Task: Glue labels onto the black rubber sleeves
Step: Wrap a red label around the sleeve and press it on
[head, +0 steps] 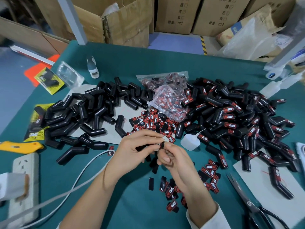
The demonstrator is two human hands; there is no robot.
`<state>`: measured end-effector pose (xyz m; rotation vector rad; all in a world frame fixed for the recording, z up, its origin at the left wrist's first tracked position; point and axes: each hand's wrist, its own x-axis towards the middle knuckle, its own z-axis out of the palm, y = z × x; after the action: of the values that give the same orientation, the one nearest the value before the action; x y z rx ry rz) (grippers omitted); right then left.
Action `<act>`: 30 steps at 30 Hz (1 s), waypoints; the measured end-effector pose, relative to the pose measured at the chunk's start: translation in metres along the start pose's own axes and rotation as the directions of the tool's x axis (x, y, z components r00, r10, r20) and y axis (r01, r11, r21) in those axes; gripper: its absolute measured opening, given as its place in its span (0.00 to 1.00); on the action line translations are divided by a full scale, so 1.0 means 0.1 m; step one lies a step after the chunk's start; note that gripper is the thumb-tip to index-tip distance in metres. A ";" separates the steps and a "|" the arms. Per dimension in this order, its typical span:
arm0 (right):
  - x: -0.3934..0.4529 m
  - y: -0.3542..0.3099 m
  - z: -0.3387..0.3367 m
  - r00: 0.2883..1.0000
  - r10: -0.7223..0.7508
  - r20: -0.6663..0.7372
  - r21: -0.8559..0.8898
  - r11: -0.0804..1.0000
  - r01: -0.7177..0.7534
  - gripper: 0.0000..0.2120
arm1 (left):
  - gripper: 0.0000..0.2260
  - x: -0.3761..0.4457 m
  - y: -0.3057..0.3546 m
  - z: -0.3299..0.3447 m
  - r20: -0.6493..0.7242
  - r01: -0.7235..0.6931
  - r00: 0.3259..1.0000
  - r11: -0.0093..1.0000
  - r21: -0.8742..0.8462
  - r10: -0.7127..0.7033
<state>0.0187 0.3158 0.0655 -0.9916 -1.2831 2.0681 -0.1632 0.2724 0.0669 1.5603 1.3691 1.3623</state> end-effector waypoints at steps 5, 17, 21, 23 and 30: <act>0.01 0.01 -0.04 0.998 0.019 0.058 0.057 0.998 -0.022 0.24 | 0.17 -0.01 -0.04 -0.11 0.133 0.063 0.989 0.998 -0.023 -0.059; -0.02 -0.09 0.00 0.998 0.025 0.054 0.034 0.999 -0.027 0.21 | 0.20 0.01 0.07 -0.18 0.220 0.115 0.970 0.993 -0.039 -0.104; -0.04 -0.10 0.05 0.995 -0.090 0.037 -0.143 0.985 0.094 0.14 | 0.21 0.00 0.08 -0.18 0.227 0.134 0.967 0.990 -0.055 -0.118; -0.04 -0.09 0.09 0.989 -0.148 -0.015 -0.217 0.966 0.141 0.11 | 0.22 -0.01 0.09 -0.16 0.231 0.124 0.967 0.990 -0.062 -0.107; -0.04 -0.07 0.02 0.980 -0.195 0.033 -0.242 0.950 0.197 0.15 | 0.22 0.01 0.06 -0.17 0.245 0.095 0.967 0.991 -0.096 -0.069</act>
<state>0.0197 0.3153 0.0736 -0.9156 -1.6024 1.7964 -0.1784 0.2696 0.0769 1.5242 1.1797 1.1357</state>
